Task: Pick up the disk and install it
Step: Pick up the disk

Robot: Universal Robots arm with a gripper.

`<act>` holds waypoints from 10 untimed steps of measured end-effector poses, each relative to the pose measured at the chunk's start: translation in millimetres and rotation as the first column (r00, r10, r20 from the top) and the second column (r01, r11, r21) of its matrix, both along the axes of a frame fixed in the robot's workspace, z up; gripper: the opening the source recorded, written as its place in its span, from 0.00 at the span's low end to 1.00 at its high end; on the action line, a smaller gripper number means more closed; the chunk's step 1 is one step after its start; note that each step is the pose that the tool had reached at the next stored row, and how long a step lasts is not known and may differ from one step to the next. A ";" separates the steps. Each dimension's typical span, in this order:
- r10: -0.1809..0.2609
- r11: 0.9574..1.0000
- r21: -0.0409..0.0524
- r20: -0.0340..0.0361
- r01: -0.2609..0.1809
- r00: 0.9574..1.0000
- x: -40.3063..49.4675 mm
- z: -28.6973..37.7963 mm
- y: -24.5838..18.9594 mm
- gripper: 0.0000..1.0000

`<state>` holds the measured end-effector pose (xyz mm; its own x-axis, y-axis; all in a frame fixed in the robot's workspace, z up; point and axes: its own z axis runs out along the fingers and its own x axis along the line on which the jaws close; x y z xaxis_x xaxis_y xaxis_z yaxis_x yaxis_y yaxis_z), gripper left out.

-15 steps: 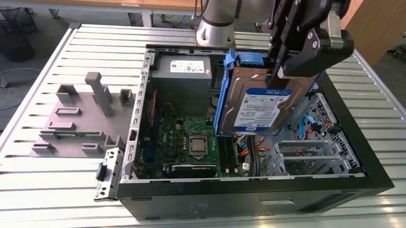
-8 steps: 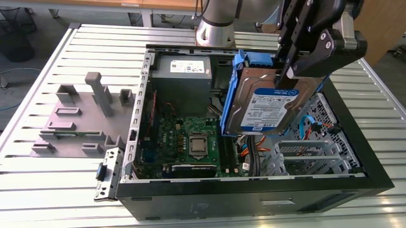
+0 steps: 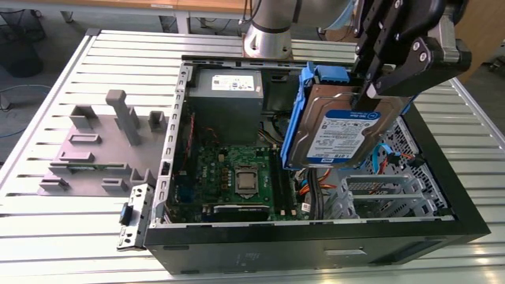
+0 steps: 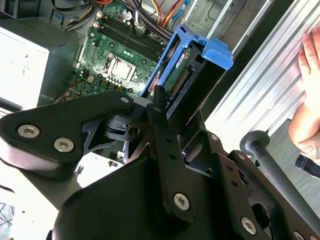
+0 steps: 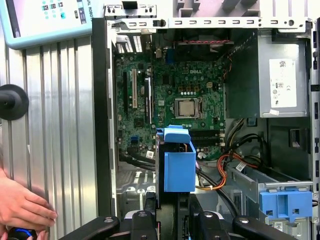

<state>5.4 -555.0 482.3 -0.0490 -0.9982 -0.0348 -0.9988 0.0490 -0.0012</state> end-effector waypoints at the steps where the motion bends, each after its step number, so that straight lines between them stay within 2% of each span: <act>1: 0.000 1.000 0.000 0.000 0.000 1.000 0.0 0.0 0.0 0.35; 4: 0.000 1.000 0.000 0.000 0.000 1.000 1.3 0.0 -2.6 0.35; 6: 0.000 1.000 0.000 0.000 0.000 1.000 1.3 0.0 -7.9 0.35; 10: 0.000 1.000 0.000 0.000 0.000 1.000 1.3 0.0 -8.4 0.35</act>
<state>6.7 -563.4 482.3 -0.0489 -0.9982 -0.0348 -0.9988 0.0490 -0.0012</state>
